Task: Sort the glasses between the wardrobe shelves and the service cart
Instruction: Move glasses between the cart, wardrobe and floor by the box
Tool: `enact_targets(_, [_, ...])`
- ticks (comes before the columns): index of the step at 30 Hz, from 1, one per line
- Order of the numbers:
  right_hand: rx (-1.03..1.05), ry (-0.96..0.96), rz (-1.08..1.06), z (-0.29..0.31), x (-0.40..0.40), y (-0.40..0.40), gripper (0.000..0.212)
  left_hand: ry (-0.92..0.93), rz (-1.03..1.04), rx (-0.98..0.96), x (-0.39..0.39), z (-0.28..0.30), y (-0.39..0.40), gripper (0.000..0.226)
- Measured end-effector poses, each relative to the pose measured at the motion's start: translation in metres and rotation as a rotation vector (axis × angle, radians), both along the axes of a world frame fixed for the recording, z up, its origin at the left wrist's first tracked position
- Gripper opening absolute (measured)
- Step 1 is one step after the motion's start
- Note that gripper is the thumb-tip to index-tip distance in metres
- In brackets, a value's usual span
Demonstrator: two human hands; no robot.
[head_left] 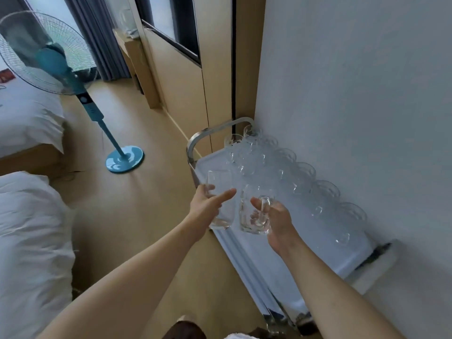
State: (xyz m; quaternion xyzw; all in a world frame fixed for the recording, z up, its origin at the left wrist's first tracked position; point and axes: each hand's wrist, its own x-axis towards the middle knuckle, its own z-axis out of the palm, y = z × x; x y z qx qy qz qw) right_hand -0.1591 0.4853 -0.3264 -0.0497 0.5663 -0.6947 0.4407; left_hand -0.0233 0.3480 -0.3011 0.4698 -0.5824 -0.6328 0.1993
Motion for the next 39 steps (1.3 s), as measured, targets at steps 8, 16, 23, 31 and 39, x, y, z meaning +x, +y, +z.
enact_targets(8, [0.120,0.113,-0.220,-0.052,-0.029,-0.076,0.064,-0.089,-0.183,0.007,-0.055,-0.048,-0.086,0.092])
enact_targets(16, [0.367,0.190,-0.390,-0.088,-0.040,-0.126,0.096,-0.157,-0.424,0.064,-0.098,-0.075,-0.177,0.080])
enact_targets(23, [0.523,0.235,-0.477,-0.102,-0.056,-0.147,0.109,-0.198,-0.491,0.075,-0.119,-0.095,-0.208,0.078])
enact_targets(31, [0.637,0.400,-0.424,-0.122,-0.088,-0.156,0.098,-0.196,-0.527,0.027,-0.140,-0.107,-0.218,0.092])
enact_targets(39, [0.639,0.482,-0.429,-0.133,-0.106,-0.162,0.100,-0.204,-0.607,-0.061,-0.148,-0.116,-0.210,0.095])
